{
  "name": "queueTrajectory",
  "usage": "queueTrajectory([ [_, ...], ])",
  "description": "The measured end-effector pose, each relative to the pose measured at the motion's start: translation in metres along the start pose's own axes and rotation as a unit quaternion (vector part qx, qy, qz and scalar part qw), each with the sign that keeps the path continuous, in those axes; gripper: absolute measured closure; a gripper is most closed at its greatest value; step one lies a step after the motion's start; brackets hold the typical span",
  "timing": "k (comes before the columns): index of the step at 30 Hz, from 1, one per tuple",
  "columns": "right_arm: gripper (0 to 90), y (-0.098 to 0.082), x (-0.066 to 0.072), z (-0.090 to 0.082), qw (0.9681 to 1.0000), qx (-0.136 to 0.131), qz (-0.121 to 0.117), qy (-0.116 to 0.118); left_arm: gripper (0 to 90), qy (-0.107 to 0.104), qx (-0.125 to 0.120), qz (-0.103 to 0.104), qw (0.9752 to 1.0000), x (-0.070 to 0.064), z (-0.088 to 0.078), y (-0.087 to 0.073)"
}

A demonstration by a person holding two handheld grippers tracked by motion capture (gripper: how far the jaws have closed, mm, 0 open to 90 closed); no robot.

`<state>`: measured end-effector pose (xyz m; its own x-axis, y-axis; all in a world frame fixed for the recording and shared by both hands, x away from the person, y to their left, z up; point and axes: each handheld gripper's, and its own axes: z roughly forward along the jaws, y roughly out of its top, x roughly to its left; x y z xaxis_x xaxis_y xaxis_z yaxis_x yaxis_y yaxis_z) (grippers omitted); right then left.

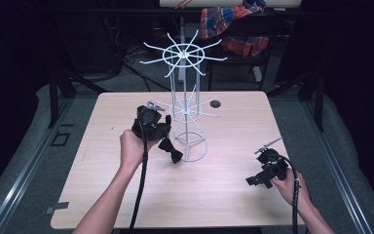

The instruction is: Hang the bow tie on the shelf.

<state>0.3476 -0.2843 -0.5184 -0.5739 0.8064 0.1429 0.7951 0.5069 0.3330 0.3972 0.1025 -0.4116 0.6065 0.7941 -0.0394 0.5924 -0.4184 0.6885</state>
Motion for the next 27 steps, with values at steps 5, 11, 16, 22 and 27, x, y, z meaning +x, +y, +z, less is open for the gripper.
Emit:
queueTrajectory([
  [5, 10.9, 0.000, 0.000, 0.000, 1.0000, 0.000, 0.000, 0.000, 75.8, -0.001, -0.004, 0.000, 1.0000, 0.000, 0.000, 0.000],
  [11, 10.9, 0.000, 0.000, 0.000, 1.0000, -0.001, -0.001, 0.000, 68.9, -0.003, -0.013, -0.003, 0.9999, 0.003, -0.005, -0.001],
  [16, 10.9, 0.000, 0.000, 0.000, 1.0000, 0.000, 0.000, 0.000, 63.1, -0.007, -0.012, -0.005, 0.9999, 0.004, -0.009, -0.003],
  [22, 10.9, 0.000, 0.001, 0.000, 1.0000, -0.007, 0.004, 0.003, 56.4, -0.006, -0.007, -0.004, 0.9999, 0.007, -0.017, -0.007],
  [27, 10.9, 0.000, 0.002, -0.001, 1.0000, -0.006, 0.001, 0.003, 49.6, -0.007, -0.001, -0.008, 0.9999, 0.011, -0.029, -0.011],
])
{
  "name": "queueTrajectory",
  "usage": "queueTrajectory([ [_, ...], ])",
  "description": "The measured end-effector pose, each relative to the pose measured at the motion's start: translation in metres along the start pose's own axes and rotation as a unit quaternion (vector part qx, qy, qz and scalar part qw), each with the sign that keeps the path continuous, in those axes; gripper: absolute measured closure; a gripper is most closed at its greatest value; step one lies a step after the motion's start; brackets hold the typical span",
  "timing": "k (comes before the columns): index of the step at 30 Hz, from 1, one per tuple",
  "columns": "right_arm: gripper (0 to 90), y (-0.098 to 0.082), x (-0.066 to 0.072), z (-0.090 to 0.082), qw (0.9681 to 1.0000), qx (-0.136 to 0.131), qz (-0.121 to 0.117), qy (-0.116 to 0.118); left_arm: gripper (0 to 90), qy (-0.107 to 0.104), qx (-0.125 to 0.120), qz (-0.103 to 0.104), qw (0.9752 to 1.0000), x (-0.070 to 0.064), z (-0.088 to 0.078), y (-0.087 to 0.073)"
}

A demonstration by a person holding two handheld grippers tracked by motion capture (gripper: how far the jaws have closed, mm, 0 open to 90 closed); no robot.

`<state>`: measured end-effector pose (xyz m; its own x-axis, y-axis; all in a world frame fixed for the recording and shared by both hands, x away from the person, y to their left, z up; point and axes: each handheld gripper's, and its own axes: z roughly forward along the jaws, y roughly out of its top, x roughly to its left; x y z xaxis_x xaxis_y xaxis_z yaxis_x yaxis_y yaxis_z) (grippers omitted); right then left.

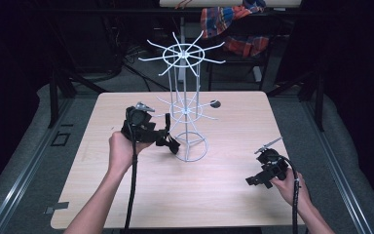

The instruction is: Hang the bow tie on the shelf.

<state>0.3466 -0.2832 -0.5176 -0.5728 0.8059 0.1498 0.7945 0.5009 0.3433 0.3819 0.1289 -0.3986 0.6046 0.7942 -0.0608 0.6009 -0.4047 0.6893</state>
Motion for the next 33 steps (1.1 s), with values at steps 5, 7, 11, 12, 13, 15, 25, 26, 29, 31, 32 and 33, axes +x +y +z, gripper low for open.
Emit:
queueTrajectory([
  [5, 10.9, 0.000, -0.001, 0.001, 1.0000, 0.004, 0.000, 0.000, 42.3, 0.009, 0.008, 0.000, 0.9999, 0.008, -0.013, -0.008],
  [7, 10.8, 0.000, 0.000, 0.000, 1.0000, -0.001, 0.002, -0.001, 34.6, 0.014, 0.012, -0.003, 0.9998, 0.011, -0.017, -0.012],
  [11, 10.8, 0.000, 0.000, 0.001, 1.0000, 0.005, 0.001, -0.001, 24.3, 0.020, 0.019, -0.011, 0.9996, 0.019, -0.024, -0.022],
  [12, 10.8, 0.000, 0.000, 0.001, 1.0000, 0.005, 0.001, -0.001, 24.3, 0.021, 0.022, -0.010, 0.9995, 0.021, -0.026, -0.025],
  [13, 10.8, 0.000, 0.000, 0.001, 1.0000, 0.001, 0.002, -0.003, 18.7, 0.025, 0.025, -0.011, 0.9993, 0.023, -0.028, -0.029],
  [15, 10.8, 0.000, -0.001, 0.000, 1.0000, 0.007, -0.001, -0.006, 17.2, 0.028, 0.027, -0.013, 0.9992, 0.027, -0.032, -0.034],
  [25, 10.8, 0.000, 0.000, 0.000, 1.0000, 0.007, -0.002, -0.005, 2.2, 0.053, 0.042, -0.042, 0.9969, 0.043, -0.046, -0.065],
  [26, 10.8, 0.000, -0.001, 0.000, 0.9999, 0.011, -0.005, -0.007, 1.3, 0.054, 0.042, -0.045, 0.9966, 0.044, -0.047, -0.068],
  [29, 10.8, 0.000, -0.001, 0.000, 0.9999, 0.012, -0.007, -0.009, 0.0, 0.059, 0.046, -0.055, 0.9957, 0.048, -0.050, -0.081],
  [31, 10.8, 0.000, -0.001, 0.001, 0.9999, 0.012, -0.005, -0.005, 0.0, 0.061, 0.050, -0.064, 0.9948, 0.052, -0.052, -0.091],
  [32, 10.7, 0.000, -0.001, 0.001, 0.9999, 0.012, -0.005, -0.005, 0.0, 0.062, 0.051, -0.067, 0.9945, 0.054, -0.052, -0.094],
  [33, 10.8, 0.000, -0.001, 0.001, 0.9999, 0.011, -0.005, -0.008, 0.0, 0.063, 0.052, -0.074, 0.9939, 0.056, -0.052, -0.099],
])
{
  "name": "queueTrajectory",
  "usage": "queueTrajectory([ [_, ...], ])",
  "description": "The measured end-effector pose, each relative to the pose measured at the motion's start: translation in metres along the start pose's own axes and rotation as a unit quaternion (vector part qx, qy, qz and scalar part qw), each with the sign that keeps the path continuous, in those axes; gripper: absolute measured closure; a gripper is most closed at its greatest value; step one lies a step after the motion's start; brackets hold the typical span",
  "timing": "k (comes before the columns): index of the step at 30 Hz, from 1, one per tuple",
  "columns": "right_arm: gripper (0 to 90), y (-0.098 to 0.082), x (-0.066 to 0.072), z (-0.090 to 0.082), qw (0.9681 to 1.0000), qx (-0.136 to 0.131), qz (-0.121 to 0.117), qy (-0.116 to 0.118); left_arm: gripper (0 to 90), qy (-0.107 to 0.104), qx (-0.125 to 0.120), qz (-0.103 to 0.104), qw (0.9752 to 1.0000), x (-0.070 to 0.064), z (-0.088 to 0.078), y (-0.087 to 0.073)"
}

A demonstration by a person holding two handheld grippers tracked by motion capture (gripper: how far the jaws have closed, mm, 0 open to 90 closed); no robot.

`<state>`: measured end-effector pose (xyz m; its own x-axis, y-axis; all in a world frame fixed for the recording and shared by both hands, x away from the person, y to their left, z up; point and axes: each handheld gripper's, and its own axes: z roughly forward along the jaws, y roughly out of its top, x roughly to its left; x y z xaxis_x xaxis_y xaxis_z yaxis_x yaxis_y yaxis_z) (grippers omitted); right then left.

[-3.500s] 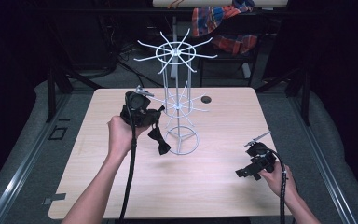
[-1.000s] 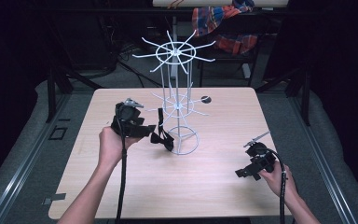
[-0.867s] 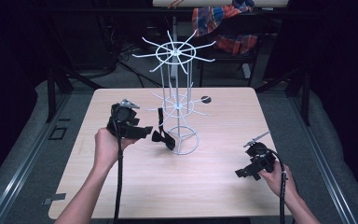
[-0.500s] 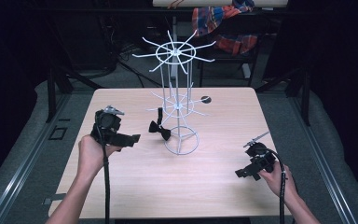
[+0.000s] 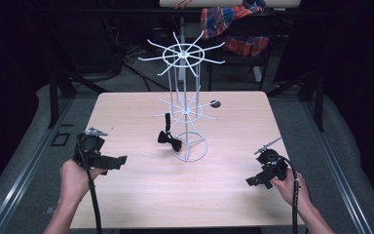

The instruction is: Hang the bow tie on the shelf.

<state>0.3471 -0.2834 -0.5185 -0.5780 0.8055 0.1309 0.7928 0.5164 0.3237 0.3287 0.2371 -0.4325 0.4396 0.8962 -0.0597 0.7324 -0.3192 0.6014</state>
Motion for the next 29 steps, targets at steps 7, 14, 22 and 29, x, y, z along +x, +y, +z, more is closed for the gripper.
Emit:
queueTrajectory([
  [7, 10.8, 0.000, 0.000, 0.000, 1.0000, 0.002, -0.001, -0.002, 0.0, 0.005, 0.029, -0.025, 0.9992, 0.015, 0.008, -0.028],
  [14, 10.8, 0.000, 0.001, 0.000, 1.0000, -0.002, 0.002, -0.001, 0.0, 0.006, 0.056, -0.050, 0.9972, 0.027, 0.019, -0.054],
  [22, 10.9, 0.000, 0.001, 0.002, 0.9999, 0.006, -0.009, -0.003, 0.0, 0.001, 0.078, -0.061, 0.9950, 0.034, 0.032, -0.069],
  [29, 10.9, 0.000, -0.001, 0.004, 0.9999, 0.008, -0.007, -0.002, 0.0, 0.000, 0.073, -0.065, 0.9952, 0.038, 0.031, -0.067],
])
